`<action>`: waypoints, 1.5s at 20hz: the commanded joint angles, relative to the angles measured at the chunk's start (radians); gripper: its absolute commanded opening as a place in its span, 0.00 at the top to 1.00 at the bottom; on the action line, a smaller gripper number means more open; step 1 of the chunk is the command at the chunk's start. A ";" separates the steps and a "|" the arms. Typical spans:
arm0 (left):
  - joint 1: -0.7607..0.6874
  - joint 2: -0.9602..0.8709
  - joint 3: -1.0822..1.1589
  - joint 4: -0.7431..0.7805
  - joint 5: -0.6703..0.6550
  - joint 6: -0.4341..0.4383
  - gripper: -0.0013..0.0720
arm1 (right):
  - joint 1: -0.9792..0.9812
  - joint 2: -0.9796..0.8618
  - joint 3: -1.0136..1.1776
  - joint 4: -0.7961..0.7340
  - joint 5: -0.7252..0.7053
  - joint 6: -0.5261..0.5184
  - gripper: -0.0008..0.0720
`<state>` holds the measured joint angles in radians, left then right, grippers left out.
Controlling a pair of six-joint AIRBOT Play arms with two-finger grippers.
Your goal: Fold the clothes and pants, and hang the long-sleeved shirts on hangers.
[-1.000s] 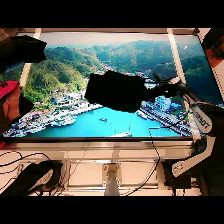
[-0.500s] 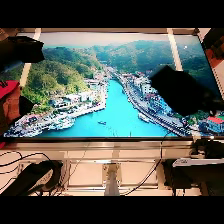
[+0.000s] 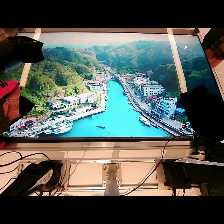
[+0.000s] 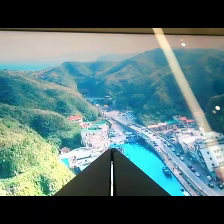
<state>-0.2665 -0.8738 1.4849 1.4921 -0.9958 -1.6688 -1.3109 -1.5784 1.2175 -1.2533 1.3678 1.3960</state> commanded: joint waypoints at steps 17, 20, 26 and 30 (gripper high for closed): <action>0.001 0.029 0.000 0.295 -0.018 0.000 0.96 | 0.447 0.176 0.518 0.520 -0.002 0.135 0.78; 0.001 0.029 0.000 0.295 -0.019 0.000 0.96 | 0.668 0.174 0.518 0.481 -0.048 0.129 0.96; 0.001 0.029 0.000 0.295 -0.019 0.000 0.96 | 0.968 0.173 0.518 0.428 -0.193 0.087 0.96; 0.001 0.029 0.000 0.295 -0.019 0.000 0.96 | 1.039 0.173 0.518 0.407 -0.186 0.067 0.96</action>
<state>-0.2657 -0.8459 1.4849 1.7870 -1.0145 -1.6688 -0.3382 -1.4055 1.7348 -0.8284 1.2015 1.4815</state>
